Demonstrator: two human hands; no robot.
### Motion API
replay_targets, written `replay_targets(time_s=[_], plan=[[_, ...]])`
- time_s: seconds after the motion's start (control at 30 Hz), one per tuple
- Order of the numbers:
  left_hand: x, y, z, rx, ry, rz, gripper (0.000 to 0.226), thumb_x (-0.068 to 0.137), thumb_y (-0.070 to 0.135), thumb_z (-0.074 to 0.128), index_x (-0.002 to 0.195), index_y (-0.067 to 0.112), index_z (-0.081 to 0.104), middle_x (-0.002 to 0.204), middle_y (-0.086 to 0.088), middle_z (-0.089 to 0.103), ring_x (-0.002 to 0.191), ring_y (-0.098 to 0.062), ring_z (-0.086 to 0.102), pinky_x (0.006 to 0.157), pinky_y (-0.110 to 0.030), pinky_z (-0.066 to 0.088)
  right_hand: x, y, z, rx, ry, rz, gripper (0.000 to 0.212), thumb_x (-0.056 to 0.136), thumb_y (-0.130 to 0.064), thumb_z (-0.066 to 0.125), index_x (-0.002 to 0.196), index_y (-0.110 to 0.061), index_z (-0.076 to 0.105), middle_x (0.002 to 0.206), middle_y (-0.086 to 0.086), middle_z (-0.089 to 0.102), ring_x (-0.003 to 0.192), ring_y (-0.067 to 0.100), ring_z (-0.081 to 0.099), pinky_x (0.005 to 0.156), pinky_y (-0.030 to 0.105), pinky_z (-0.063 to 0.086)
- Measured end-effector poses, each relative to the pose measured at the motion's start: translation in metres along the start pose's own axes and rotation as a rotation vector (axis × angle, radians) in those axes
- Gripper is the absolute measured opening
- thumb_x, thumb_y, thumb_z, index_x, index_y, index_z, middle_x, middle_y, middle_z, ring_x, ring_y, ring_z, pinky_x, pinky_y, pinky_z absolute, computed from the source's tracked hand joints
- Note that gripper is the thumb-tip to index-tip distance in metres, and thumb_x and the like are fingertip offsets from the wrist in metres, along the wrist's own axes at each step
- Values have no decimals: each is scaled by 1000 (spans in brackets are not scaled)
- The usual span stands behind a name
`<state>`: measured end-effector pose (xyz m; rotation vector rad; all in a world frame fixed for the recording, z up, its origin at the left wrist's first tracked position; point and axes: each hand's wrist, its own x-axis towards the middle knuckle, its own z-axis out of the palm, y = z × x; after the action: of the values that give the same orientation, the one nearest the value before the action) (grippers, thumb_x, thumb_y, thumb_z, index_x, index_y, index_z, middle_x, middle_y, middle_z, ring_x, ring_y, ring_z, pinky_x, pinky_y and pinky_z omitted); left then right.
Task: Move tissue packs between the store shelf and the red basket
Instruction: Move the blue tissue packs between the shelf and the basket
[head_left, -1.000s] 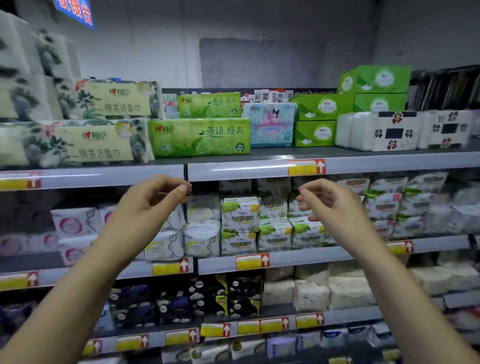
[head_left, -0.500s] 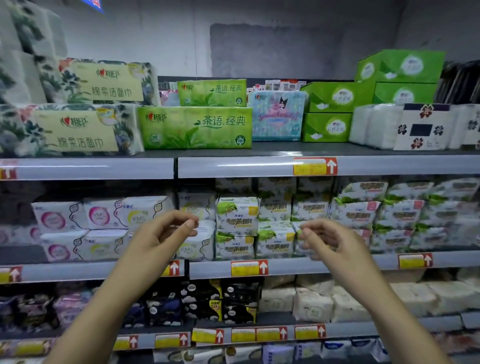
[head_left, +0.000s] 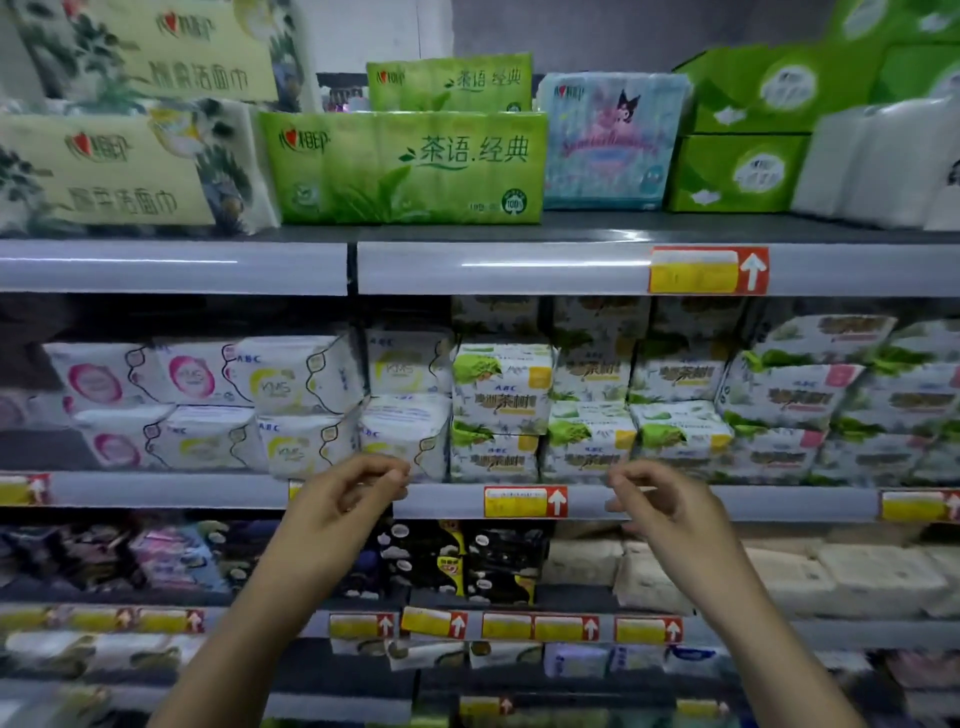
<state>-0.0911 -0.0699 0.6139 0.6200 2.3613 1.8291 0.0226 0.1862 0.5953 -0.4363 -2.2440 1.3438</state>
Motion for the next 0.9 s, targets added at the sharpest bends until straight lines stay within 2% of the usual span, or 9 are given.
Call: replay_targets(time_s=[0.17, 0.3, 0.47, 0.57, 0.67, 0.73, 0.77, 0.83, 0.9], plan=[[2, -46, -2, 34, -55, -58, 9, 92, 23, 58, 90, 24, 67, 87, 17, 72, 82, 0, 67, 80, -29, 50, -2, 33, 34, 25, -70, 67, 12, 92, -24, 56, 86, -28, 66, 88, -9, 69, 86, 13, 66, 80, 42, 54], [-6, -94, 0, 48, -99, -149, 31, 82, 47, 56, 94, 21, 69, 86, 9, 70, 85, -8, 66, 75, -29, 48, -11, 72, 67, -2, -146, 136, 13, 94, -22, 55, 86, -28, 64, 89, -10, 67, 85, 9, 64, 73, 22, 50], [-17, -151, 6, 22, -49, -321, 22, 84, 39, 52, 93, 24, 66, 96, -1, 70, 95, -16, 64, 87, -43, 50, -27, 125, 99, -34, -200, 275, 16, 94, -22, 55, 84, -32, 62, 85, -10, 66, 84, 11, 63, 78, 37, 53], [-18, -182, 9, 31, -31, -388, 13, 92, 33, 57, 90, 24, 67, 91, 1, 70, 93, -16, 64, 90, -49, 50, -35, 153, 115, -43, -192, 352, 17, 94, -17, 56, 85, -29, 64, 87, -10, 67, 84, 9, 64, 78, 36, 53], [-22, -212, 18, 8, -46, -447, 18, 82, 46, 62, 88, 30, 67, 87, 9, 71, 95, -14, 64, 90, -46, 50, -42, 183, 131, -38, -169, 403, 21, 93, -13, 55, 81, -28, 63, 80, -13, 65, 75, -2, 61, 71, 23, 49], [-28, -234, 26, -13, -40, -500, 6, 90, 31, 62, 87, 29, 66, 96, 4, 70, 100, -18, 63, 93, -45, 49, -46, 204, 144, -43, -163, 411, 22, 93, -10, 54, 82, -26, 63, 83, -14, 64, 77, -1, 59, 69, 11, 45], [-33, -248, 29, -8, -48, -526, 10, 93, 23, 58, 87, 27, 65, 99, 1, 69, 100, -20, 63, 93, -45, 48, -49, 214, 150, -51, -169, 421, 19, 93, -9, 54, 84, -24, 63, 85, -14, 63, 79, -2, 58, 66, 6, 42], [-42, -274, 37, 7, -50, -588, 15, 95, 19, 55, 86, 23, 67, 94, -1, 71, 93, -16, 65, 88, -42, 48, -58, 239, 165, -57, -168, 452, 15, 93, -9, 54, 89, -20, 63, 87, -13, 63, 79, -3, 57, 65, 7, 41], [-52, -300, 45, 7, -38, -632, 17, 94, 18, 55, 82, 18, 67, 76, 3, 73, 74, -4, 67, 75, -31, 50, -72, 268, 179, -55, -143, 494, 17, 92, -7, 55, 88, -21, 64, 85, -11, 65, 79, 0, 60, 66, 12, 44]])
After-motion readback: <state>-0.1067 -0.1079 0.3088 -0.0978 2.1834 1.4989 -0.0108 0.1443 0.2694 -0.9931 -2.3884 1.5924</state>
